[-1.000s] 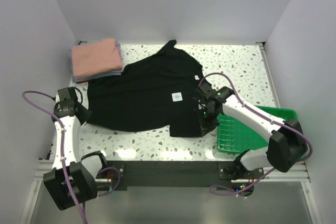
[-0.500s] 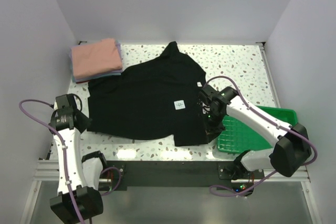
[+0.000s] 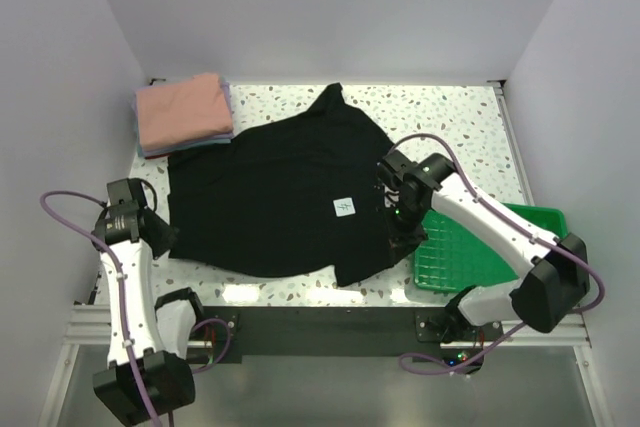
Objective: Fold and stack the t-shirts
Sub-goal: Fold the tshirt
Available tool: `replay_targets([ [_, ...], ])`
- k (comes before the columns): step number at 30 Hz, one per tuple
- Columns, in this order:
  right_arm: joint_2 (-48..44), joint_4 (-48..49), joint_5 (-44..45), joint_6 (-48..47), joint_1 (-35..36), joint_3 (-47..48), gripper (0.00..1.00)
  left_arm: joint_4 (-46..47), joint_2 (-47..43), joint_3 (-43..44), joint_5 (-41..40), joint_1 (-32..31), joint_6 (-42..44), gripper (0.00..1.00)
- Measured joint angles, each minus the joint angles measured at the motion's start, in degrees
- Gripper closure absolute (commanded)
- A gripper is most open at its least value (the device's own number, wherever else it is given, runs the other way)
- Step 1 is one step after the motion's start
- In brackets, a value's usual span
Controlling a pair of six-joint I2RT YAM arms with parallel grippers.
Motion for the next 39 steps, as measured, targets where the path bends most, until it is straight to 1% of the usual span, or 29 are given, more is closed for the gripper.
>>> replay_targets([
  [6,9.35,0.31,1.97,-0.7,-0.68,9.62,1.0,4.63,6.34,0.04,2.51,0.0,0.04,1.0],
  [11,17.2,1.6,3.04,-2.67,-4.24,17.66,1.0,9.25,11.02,0.26,5.42,0.0,0.09,1.0],
  [16,26.77,2.71,3.91,-5.57,-7.8,28.92,1.0,13.31,13.31,0.26,7.08,0.0,0.22,1.0],
  [21,36.41,2.95,5.2,-8.92,-9.35,40.24,1.0,17.27,16.63,0.26,8.33,0.0,0.2,1.0],
  [28,46.97,2.27,6.58,-11.63,-11.06,52.63,1.0,21.33,21.29,0.26,8.59,0.37,0.26,1.0],
  [33,52.04,1.62,6.97,-12.22,-11.8,60.5,1.0,23.04,24.3,0.52,8.5,0.94,1.14,1.0],
  [39,52.83,1.27,8.02,-12.31,-12.81,64.61,1.0,23.61,26.51,2.8,7.76,1.62,2.14,1.0],
])
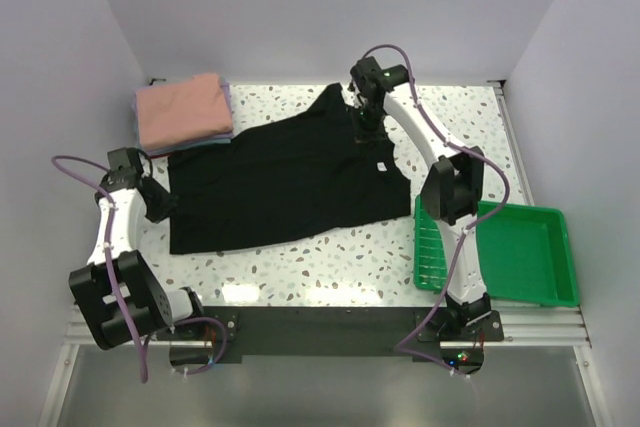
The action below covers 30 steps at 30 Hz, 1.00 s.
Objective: Fold and stack the t-shirts
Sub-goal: Fold the tshirt
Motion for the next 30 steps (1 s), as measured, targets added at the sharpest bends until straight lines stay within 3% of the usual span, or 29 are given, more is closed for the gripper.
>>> replay_targets([
  [30,0.87,2.78,1.64,0.74,-4.35,3.67,1.0,4.72,2.29,3.28,-2.73,1.92,1.86,1.0],
])
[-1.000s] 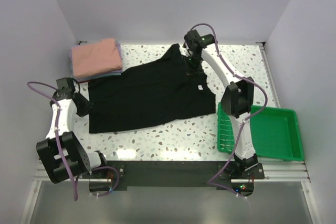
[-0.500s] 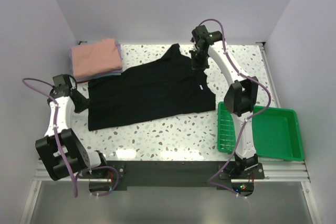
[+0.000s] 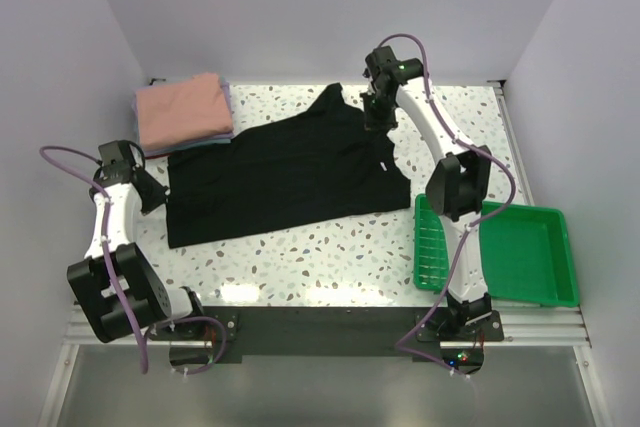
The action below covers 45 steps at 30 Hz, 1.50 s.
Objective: Fold and stack the t-shirts
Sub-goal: Fold the tshirt
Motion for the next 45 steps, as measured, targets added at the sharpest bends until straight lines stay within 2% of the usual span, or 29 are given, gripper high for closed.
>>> replay_targets([
  [5,1.33,1.05,0.0,0.0,-0.11,0.11,1.0,1.03,1.27,-0.63,-0.5,0.37,0.22,1.0],
  [7,2.05,1.44,0.02,0.02,-0.17,0.24,1.0,1.4,2.05,-0.66,-0.57,0.59,0.37,0.93],
  [10,2.75,2.03,0.22,0.13,-0.35,0.28,1.0,2.32,3.61,-0.66,-0.61,0.7,0.96,0.59],
  [11,2.89,2.27,0.26,0.17,-0.42,0.33,0.96,2.67,4.15,-0.66,-0.61,0.72,1.03,0.37],
  [13,3.45,2.51,0.39,0.52,-0.63,1.14,0.73,2.82,4.83,-0.66,-0.61,0.72,1.18,0.19],
  [14,4.09,2.49,0.92,0.72,-0.74,2.19,0.59,2.82,4.92,-0.66,-0.61,0.74,1.36,0.17],
  [17,5.81,2.64,2.82,0.79,-1.25,6.08,0.46,2.71,4.94,-0.33,-0.7,0.74,1.2,0.14],
  [20,5.64,3.23,4.48,0.96,-1.7,6.67,0.41,2.73,4.66,0.15,-0.59,0.68,1.16,0.13],
  [23,4.04,5.25,4.72,1.05,-1.77,3.39,0.42,2.71,3.1,0.2,-0.74,-0.61,1.09,0.13],
  [26,2.27,6.45,4.61,1.05,-0.83,-0.07,0.43,3.26,0.57,-0.11,-0.83,-4.92,0.48,0.13],
  [30,2.08,8.09,3.65,0.98,3.85,-1.05,0.49,6.69,-2.4,-2.99,0.63,-12.68,-1.81,0.13],
  [33,2.08,9.79,1.11,1.42,8.94,-2.36,0.53,9.07,-2.75,-6.21,2.27,-15.65,-4.17,0.13],
  [38,3.39,11.5,-2.71,2.05,13.99,-3.26,0.57,11.87,-2.45,-11.67,4.04,-16.83,-6.67,0.1],
  [45,8.0,13.94,-3.72,2.97,12.2,-3.34,0.57,15.82,-1.86,-18.34,5.7,-16.94,-8.44,0.1],
])
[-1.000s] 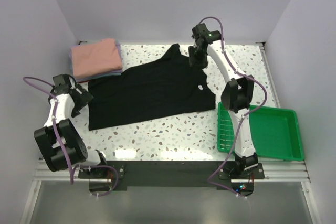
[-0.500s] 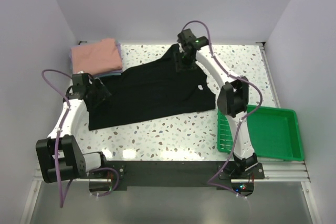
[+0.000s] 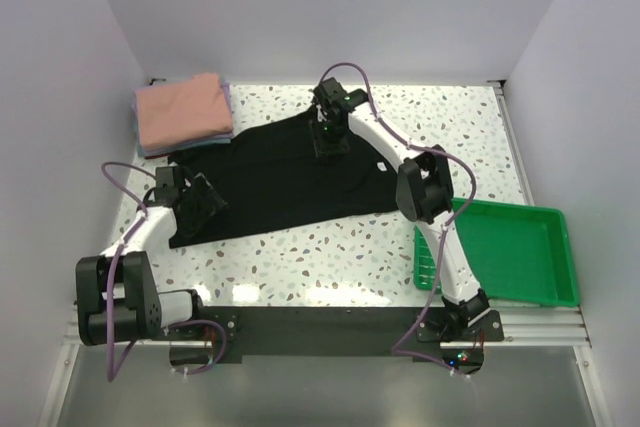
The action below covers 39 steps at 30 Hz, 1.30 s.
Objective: Fold and stack the t-shirts
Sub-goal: Fold the tshirt
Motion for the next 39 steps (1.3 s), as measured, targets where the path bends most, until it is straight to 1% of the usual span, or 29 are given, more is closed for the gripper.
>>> replay_targets([
  [7,3.43,1.31,-0.04,0.0,-0.76,-0.02,0.59,1.84,-0.59,-0.79,0.35,0.0,-0.13,0.1],
  [21,4.94,3.56,-1.18,0.2,-0.07,-0.02,0.63,3.3,-2.38,-2.56,0.35,0.0,-0.11,0.09],
  [24,5.62,3.72,-1.31,0.35,-0.04,0.09,0.68,3.37,-2.69,-2.8,0.35,0.0,-0.11,0.09],
  [26,5.66,3.76,-1.33,0.35,-0.09,0.11,0.76,3.37,-2.82,-2.89,0.33,0.0,-0.13,0.09],
  [27,5.68,3.76,-1.31,0.39,-0.09,0.11,0.83,3.37,-2.91,-2.93,0.33,0.0,-0.13,0.09],
  [30,5.68,3.76,-1.33,0.63,-0.09,0.11,0.92,3.23,-2.97,-2.93,0.33,0.0,-0.11,0.09],
  [31,5.68,3.76,-1.33,0.61,-0.07,0.11,0.96,3.19,-3.02,-2.93,0.33,0.0,-0.11,0.09],
  [32,5.68,3.76,-1.36,0.61,-0.09,0.11,0.97,3.15,-3.04,-2.93,0.33,0.0,-0.13,0.09],
  [35,5.68,3.76,-1.4,0.85,-0.09,0.11,0.95,3.21,-3.15,-3.08,0.33,0.0,-0.13,0.09],
  [39,5.66,3.85,-1.57,1.11,-0.09,0.07,0.89,3.78,-3.76,-3.74,0.35,0.0,-0.11,0.09],
])
